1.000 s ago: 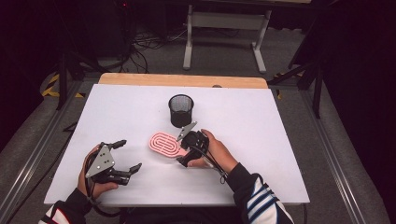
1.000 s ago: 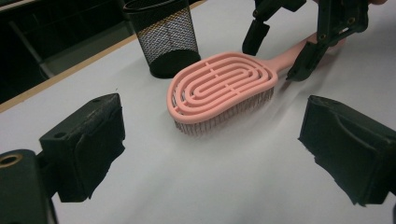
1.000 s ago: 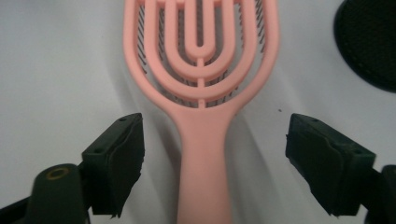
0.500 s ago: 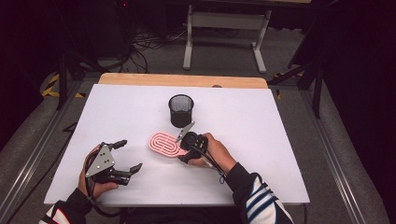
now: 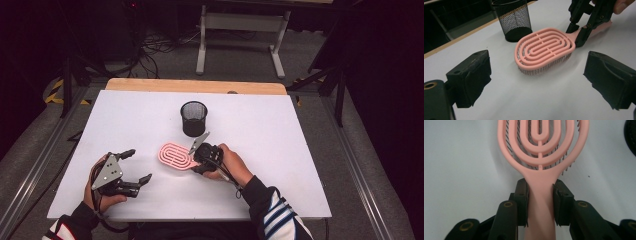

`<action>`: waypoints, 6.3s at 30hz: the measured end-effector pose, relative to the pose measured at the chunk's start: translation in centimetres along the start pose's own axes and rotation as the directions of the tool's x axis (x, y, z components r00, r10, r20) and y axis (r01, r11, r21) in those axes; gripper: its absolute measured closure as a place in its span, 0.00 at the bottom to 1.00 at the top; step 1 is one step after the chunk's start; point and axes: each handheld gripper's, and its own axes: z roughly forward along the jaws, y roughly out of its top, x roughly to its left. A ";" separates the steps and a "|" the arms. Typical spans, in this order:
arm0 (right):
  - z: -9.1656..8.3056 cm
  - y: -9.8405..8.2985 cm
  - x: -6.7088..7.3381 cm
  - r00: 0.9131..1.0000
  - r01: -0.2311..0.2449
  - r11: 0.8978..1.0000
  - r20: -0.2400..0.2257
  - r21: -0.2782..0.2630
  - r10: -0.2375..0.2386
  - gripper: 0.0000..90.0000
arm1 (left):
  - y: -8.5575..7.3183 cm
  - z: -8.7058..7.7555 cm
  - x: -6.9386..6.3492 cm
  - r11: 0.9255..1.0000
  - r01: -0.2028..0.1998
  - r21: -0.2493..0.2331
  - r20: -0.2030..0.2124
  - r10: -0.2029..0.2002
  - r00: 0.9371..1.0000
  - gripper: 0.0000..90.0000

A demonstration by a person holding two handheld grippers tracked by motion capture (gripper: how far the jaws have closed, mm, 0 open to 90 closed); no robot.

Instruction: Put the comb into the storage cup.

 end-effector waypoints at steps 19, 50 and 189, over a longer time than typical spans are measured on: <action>-1.7 -1.6 1.2 0.990 0.015 0.970 0.139 -0.244 0.020 0.78 | 0.2 0.4 0.2 1.000 0.023 0.022 -0.013 -0.022 1.000 0.08; -4.2 -3.0 3.2 0.946 0.060 0.855 0.302 -0.514 0.115 0.78 | 5.5 6.5 -0.9 0.985 0.172 0.002 0.214 -0.169 0.962 0.14; -10.9 -13.6 1.7 0.792 0.134 0.745 0.522 -0.654 0.317 0.11 | 10.7 6.2 1.8 0.932 0.221 -0.288 0.129 -0.191 0.973 0.70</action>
